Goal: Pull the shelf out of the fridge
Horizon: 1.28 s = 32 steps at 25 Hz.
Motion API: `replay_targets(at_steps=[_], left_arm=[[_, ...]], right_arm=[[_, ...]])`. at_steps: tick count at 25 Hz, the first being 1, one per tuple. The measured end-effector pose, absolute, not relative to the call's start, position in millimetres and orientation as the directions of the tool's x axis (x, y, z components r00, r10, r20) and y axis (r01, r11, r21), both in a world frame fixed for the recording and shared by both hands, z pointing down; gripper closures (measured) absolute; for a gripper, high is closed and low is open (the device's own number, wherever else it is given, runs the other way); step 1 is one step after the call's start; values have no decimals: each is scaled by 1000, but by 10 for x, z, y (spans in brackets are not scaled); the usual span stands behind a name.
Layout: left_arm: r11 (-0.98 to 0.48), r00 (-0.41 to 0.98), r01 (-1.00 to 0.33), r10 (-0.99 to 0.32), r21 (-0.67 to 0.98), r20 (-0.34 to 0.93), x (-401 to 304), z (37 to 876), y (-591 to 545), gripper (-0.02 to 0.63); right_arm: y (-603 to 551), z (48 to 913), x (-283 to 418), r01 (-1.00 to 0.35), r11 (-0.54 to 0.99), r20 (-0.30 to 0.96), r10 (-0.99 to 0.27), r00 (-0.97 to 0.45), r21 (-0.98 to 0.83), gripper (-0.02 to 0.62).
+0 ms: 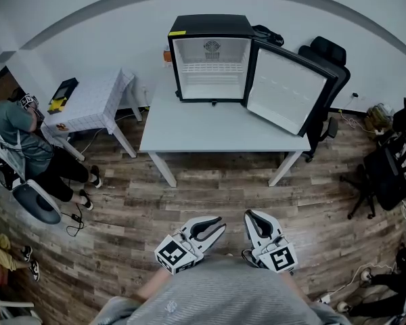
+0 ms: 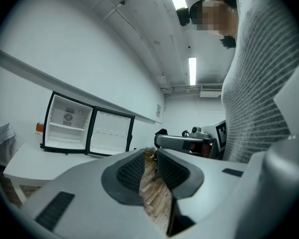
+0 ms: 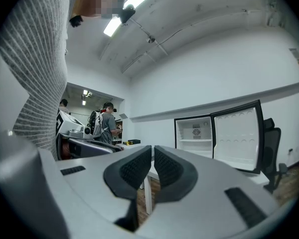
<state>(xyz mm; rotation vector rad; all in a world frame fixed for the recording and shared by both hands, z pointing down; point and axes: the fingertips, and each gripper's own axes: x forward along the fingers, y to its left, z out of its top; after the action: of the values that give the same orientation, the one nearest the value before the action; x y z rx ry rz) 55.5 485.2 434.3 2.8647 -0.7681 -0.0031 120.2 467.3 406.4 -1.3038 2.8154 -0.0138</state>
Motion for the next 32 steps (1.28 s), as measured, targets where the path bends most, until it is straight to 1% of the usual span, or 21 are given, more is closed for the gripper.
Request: replay_targets(at_steps=[8,14,24,29,32], left_arm=[[-846,862,-505,-504,171,51,841,4371,4850,518],[-849,860,-509,-507,146,53,1044,4383,4898,518],[-823,838,-545,-543,160,62,945,4513,4707,518],[-823,841,-536,-539,189,37,786,4579,4300,518],[-840,854,-516,-520,169,27,716,4598,3955,518]], right_arm=[[4681,4106,1443,-748,663,-24,-748,-663,5,581],[4646,4172,1693,-760,649,-18,-761,-648,-33,581],[4430,4197,1659,-752,657,-33,-754,-656,-52,581],[4076,4267,1539,-766,641,-25,-767,-641,-41,581],[3734,4262,1502,-792,610,-39,-792,-609,-33,581]])
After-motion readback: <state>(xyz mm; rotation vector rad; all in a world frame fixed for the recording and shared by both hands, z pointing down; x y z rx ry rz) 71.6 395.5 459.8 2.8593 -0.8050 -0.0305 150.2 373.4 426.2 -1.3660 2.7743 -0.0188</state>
